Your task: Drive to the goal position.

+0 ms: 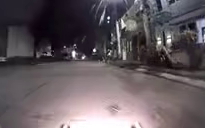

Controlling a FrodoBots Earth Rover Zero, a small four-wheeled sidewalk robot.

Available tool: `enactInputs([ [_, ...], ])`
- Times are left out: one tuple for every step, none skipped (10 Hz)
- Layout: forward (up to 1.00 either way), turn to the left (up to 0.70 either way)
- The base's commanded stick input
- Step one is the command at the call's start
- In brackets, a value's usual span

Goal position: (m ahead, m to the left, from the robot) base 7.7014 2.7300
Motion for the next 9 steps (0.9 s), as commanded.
enactInputs([
  [0.70, 0.00],
  [0.70, 0.00],
  [0.70, 0.00],
  [0.70, 0.00],
  [0.70, 0.00],
  [0.70, 0.00],
  [0.70, 0.00],
  [0.70, 0.00],
  [0.70, 0.00],
])
